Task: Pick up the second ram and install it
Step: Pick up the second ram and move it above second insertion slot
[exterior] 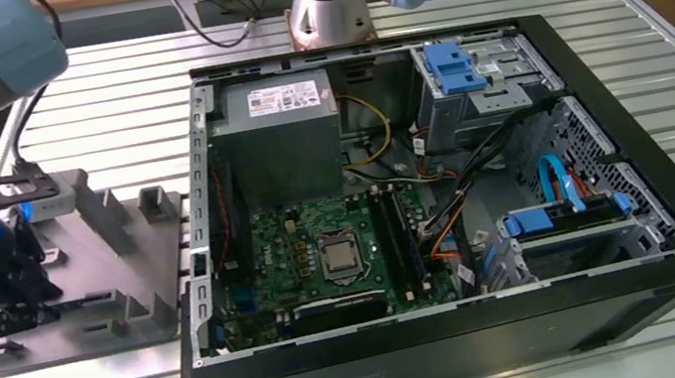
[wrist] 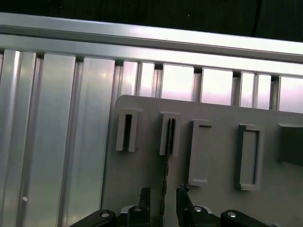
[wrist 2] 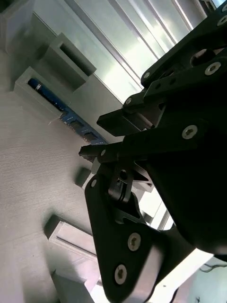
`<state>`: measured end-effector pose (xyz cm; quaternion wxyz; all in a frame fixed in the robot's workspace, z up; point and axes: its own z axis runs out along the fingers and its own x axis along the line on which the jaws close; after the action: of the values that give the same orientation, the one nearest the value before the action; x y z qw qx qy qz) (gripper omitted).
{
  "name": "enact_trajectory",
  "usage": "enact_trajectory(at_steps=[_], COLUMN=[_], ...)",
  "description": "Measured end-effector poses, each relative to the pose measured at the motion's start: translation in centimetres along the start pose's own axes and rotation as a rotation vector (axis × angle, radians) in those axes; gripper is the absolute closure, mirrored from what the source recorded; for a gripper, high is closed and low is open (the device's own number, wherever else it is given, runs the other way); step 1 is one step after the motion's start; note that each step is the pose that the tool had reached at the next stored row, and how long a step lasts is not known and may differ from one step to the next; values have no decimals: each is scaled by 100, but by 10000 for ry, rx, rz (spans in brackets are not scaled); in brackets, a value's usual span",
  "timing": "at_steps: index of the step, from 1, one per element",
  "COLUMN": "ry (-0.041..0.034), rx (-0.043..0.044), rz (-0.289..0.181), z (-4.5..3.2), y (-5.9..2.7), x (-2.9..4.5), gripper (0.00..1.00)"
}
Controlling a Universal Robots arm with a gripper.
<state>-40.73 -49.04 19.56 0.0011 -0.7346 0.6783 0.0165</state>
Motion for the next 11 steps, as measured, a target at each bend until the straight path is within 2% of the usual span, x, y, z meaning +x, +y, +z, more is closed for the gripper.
enact_trajectory(at_steps=[4,11], ry=[0,3], rx=[0,0], rz=[-11,-11], z=[73,79], y=[-1,-1], x=[2,2], gripper=[65,65])
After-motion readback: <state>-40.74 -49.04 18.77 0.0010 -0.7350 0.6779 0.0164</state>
